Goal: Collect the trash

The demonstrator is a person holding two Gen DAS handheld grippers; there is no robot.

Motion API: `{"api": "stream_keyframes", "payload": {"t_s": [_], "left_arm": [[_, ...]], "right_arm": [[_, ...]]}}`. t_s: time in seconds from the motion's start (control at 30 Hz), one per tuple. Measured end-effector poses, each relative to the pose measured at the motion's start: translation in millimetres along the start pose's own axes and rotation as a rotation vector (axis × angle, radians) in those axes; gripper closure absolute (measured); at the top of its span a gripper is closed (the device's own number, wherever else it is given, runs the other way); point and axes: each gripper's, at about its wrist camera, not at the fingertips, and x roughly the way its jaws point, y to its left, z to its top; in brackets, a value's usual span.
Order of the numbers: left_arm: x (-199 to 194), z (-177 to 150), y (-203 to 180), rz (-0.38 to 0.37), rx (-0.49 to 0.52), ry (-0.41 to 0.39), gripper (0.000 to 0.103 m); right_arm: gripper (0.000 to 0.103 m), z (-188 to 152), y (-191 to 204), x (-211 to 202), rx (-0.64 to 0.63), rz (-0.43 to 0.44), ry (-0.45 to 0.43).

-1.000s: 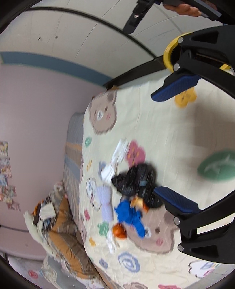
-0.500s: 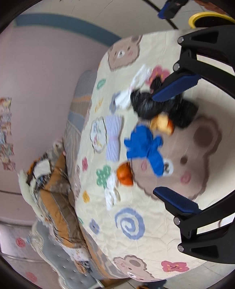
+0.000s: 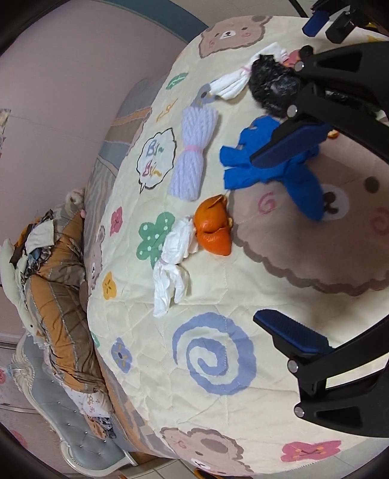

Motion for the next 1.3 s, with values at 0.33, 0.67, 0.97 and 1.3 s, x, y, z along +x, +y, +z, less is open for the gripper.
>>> {"api": "stream_keyframes", "payload": {"t_s": [0.33, 0.67, 0.97, 1.3], "left_arm": [[46, 23, 3, -0.002, -0.025, 0.050, 0.011], [71, 30, -18, 0.001, 0.035, 0.065, 0.019], [87, 32, -20, -0.007, 0.015, 0.102, 0.047], [77, 29, -14, -0.003, -0.007, 0.069, 0.083]], "right_arm": [[0.042, 22, 7, 51, -0.008, -0.012, 0.063], [0.043, 25, 9, 79, -0.014, -0.032, 0.100], [0.048, 48, 6, 95, 0.014, -0.008, 0.128], [0.070, 52, 10, 110, 0.034, 0.001, 0.171]]}}
